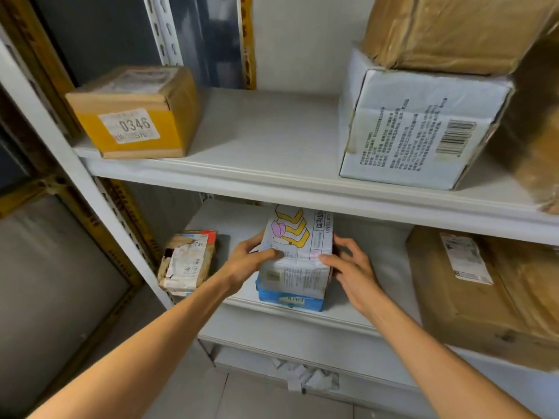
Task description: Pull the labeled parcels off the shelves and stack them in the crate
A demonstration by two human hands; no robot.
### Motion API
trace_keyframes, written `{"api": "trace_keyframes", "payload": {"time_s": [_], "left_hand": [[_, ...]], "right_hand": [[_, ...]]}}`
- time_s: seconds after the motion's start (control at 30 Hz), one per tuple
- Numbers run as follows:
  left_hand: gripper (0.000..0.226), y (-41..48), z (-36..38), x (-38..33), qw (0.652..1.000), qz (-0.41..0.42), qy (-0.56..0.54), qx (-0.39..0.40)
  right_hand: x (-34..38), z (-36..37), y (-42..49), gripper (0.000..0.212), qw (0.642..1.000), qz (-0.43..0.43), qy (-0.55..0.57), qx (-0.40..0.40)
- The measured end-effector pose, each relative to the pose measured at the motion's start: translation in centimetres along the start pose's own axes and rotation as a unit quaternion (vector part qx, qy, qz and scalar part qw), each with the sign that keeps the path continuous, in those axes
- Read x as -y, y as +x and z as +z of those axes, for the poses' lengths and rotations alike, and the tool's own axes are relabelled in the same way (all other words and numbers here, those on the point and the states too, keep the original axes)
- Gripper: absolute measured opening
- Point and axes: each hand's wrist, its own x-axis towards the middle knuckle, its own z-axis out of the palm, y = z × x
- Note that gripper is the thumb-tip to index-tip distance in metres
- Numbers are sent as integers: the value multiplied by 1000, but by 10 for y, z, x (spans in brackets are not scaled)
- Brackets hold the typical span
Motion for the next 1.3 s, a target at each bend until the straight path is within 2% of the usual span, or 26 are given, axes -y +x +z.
{"api": "trace_keyframes", "payload": {"time_s": [0.2,0.27,0.33,0.37,0.43,0.5,0.57,0.63,0.73,0.83,0.97,1.0,1.07,1.13,1.23,1.27,1.3], "left_hand": [[48,-8,0,-7,1000,-9,16,8],[52,-10,0,-23,997,-12,71,1],[68,-13,3,-41,986,-1,164,-26],[75,-17,7,-51,971,20,235,-48],[75,-28,24,-64,917,92,375,-104],[66,-38,53,-70,880,161,427,-129],[59,-44,94,-68,885,181,418,-98],[58,-45,140,-60,890,164,421,-59],[54,-48,204,-49,902,161,398,-53],[53,-53,261,-45,920,148,362,-38],[65,-58,336,-53,938,140,314,45],[69,-57,353,-56,943,133,300,55],[78,-56,386,-62,959,113,252,63],[77,-54,413,-66,970,102,211,71],[41,-53,441,-74,975,102,178,81],[34,-51,448,-77,978,102,166,73],[37,-47,454,-79,980,100,160,64]], "right_hand": [[-1,3,-11,44,999,-24,-25,-6],[5,5,-16,45,997,-34,-74,2],[11,5,-25,51,989,-37,-143,11],[13,2,-30,55,983,-39,-180,7],[16,-12,-43,68,970,-38,-241,-15],[17,-38,-60,67,955,-33,-290,-48],[16,-77,-79,61,935,-28,-346,-77],[16,-123,-98,55,915,-25,-389,-102],[20,-194,-130,53,888,2,-440,-129],[27,-254,-156,50,884,24,-434,-171],[49,-310,-171,27,872,14,-398,-286],[55,-320,-174,29,861,3,-399,-316],[65,-339,-180,45,844,-33,-400,-357],[76,-358,-179,64,852,-64,-373,-363],[96,-382,-169,85,880,-56,-336,-332],[102,-387,-164,87,891,-44,-329,-310],[106,-389,-158,87,903,-32,-321,-285]]}}
